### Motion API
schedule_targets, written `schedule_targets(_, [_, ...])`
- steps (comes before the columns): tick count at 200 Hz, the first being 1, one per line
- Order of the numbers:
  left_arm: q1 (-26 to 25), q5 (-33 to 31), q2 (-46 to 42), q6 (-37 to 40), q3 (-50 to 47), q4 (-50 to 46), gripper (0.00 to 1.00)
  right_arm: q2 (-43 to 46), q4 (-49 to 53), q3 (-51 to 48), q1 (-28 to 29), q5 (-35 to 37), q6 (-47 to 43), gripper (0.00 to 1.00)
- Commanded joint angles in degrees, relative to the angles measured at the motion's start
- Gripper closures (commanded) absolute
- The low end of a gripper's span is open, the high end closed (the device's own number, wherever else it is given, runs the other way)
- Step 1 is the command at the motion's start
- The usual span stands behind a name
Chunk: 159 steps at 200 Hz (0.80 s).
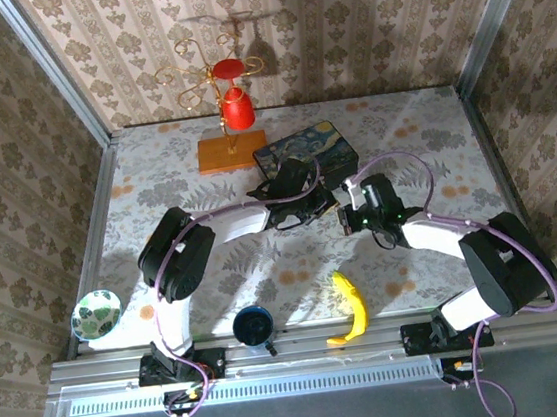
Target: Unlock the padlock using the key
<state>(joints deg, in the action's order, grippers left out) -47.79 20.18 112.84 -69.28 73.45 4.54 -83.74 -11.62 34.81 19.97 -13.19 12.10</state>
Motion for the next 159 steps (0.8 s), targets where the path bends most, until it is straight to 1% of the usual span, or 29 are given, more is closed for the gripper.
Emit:
schedule_targets(1, [-0.02,2.12,-3.59,-0.14,-0.52,3.53,1.0,-1.16,-1.95,2.77,-3.83,-14.04,5.82,1.0])
schedule_targets(12, [-0.01,2.08,-3.59,-0.2,-0.65,3.85,1.0,-3.38,-2.05,3.88,-5.37,-18.37,8.19,1.0])
schedule_targets(26, [-0.02,2.14,-3.68,-0.3,-0.7,4.31,1.0,-6.87,-4.95,4.85,-7.29,-24.69,12.53,1.0])
schedule_targets(47, [0.02,2.14,-3.85,-0.33,-1.07,4.5,1.0,-12.5,-13.71,4.94,-9.88,-32.54,20.7,1.0])
schedule_targets(66, [0.06,1.88,-4.19,-0.56,-1.63,4.97,1.0,-16.52,-23.35,4.01,-11.7,-36.64,27.49,1.0])
schedule_targets(81, [0.2,1.79,-4.37,-0.77,-2.08,5.4,1.0,-18.98,-28.81,3.38,-12.69,-38.48,31.68,1.0])
schedule_targets(119, [0.43,1.61,-4.64,-1.21,-3.15,6.8,1.0,-23.17,-36.47,2.99,-13.96,-41.18,38.4,1.0])
schedule_targets(136, [0.56,1.61,-4.56,-1.37,-3.22,7.09,1.0,-24.01,-37.86,2.68,-14.5,-41.35,40.54,1.0])
schedule_targets(152, [0.53,1.61,-4.47,-1.55,-3.34,7.22,1.0,-23.71,-37.12,2.15,-15.0,-40.79,40.64,1.0])
schedule_targets(159, [0.51,1.61,-4.38,-1.65,-3.36,7.24,1.0,-23.45,-36.47,1.9,-15.2,-40.57,40.39,0.97])
